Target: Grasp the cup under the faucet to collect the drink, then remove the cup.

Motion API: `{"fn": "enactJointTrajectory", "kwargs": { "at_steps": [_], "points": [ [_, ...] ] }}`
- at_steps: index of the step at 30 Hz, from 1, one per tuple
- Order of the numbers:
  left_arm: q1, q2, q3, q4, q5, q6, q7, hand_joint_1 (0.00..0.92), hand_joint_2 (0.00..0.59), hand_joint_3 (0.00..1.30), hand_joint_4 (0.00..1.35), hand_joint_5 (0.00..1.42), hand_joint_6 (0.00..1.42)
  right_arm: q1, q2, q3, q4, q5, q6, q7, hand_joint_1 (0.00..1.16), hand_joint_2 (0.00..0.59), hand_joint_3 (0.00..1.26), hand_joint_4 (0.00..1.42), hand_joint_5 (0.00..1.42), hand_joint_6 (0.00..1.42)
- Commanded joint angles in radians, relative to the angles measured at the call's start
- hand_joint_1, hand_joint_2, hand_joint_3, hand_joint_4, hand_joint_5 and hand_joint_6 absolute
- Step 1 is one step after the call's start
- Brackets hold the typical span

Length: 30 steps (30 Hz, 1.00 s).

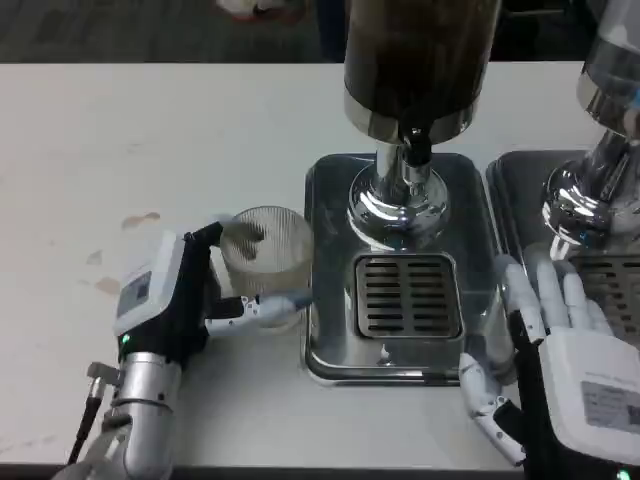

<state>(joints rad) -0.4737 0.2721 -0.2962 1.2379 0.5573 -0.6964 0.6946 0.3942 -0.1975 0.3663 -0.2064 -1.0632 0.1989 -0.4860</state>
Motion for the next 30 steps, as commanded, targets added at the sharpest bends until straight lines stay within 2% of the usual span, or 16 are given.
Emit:
{"fn": "enactJointTrajectory", "kwargs": {
  "at_steps": [1, 12, 20, 30],
  "points": [
    [0.000, 0.005, 0.002, -0.010, 0.003, -0.003, 0.063, 0.657, 0.000, 0.90, 1.07, 1.24, 1.25, -0.006, 0.000, -0.007, -0.004, 0.012, -0.005, 0.002, 0.08, 0.501, 0.08, 0.00, 0.00, 0.10],
    [0.007, 0.006, 0.014, -0.020, -0.009, -0.023, 0.090, 0.625, 0.000, 0.91, 1.08, 1.24, 1.29, -0.023, -0.003, -0.009, 0.006, 0.018, -0.009, -0.001, 0.08, 0.491, 0.08, 0.00, 0.00, 0.11],
    [0.001, 0.014, -0.010, -0.081, 0.020, -0.081, 0.092, 0.589, 0.000, 0.87, 1.04, 1.20, 1.30, -0.020, -0.006, -0.013, -0.005, 0.008, -0.002, -0.009, 0.08, 0.490, 0.08, 0.00, 0.00, 0.10],
    [-0.039, -0.037, -0.072, -0.080, 0.065, -0.080, 0.053, 0.575, 0.000, 0.87, 1.04, 1.19, 1.30, 0.000, 0.007, -0.017, -0.021, 0.004, 0.009, -0.015, 0.09, 0.499, 0.08, 0.00, 0.00, 0.07]
  ]
}}
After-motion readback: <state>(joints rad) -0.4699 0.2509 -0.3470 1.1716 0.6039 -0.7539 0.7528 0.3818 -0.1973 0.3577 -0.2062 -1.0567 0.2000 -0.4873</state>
